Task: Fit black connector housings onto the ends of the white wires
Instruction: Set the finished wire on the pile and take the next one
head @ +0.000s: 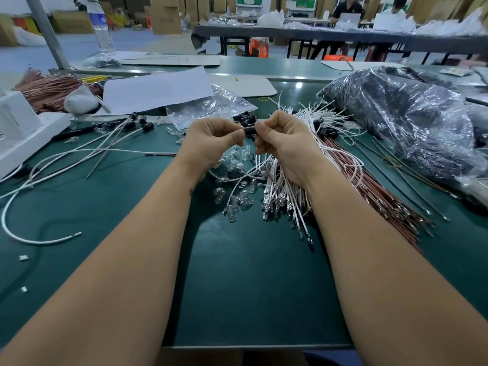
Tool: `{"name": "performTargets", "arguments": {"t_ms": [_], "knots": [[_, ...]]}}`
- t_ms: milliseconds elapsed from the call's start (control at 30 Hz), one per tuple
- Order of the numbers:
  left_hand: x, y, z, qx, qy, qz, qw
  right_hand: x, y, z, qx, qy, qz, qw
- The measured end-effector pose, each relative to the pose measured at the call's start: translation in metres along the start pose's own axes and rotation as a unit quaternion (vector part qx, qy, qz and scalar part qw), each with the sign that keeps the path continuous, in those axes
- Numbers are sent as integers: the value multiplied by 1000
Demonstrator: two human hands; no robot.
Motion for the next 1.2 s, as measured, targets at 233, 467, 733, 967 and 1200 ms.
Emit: {"name": "performTargets", "arguments": {"t_ms": [233, 467, 733, 967, 1200], "knots": [[0, -6, 0, 28, -27, -43, 998, -2, -3, 0, 28, -36, -52, 998], [6, -3, -2, 40, -89, -133, 986, -5, -6, 1, 56, -4, 21, 998], [13, 36, -5, 181, -246, -379, 874, -7, -3, 1, 122, 74, 83, 986], [4, 87, -1, 423, -10, -489, 762, -7, 6, -3, 230, 128, 282, 923], [-3, 55, -10, 269, -29, -500, 822, -5, 21, -7, 260, 90, 476, 835]]}}
Point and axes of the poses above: each hand's wrist, its own z-axis away from the middle knuckle, its own y-axis out of the back of the hand, x = y × z, the point moved 1 cm from there along -z, towards the middle knuckle, and after that the axes turned 8 degrees about x, right-handed, at the moved point
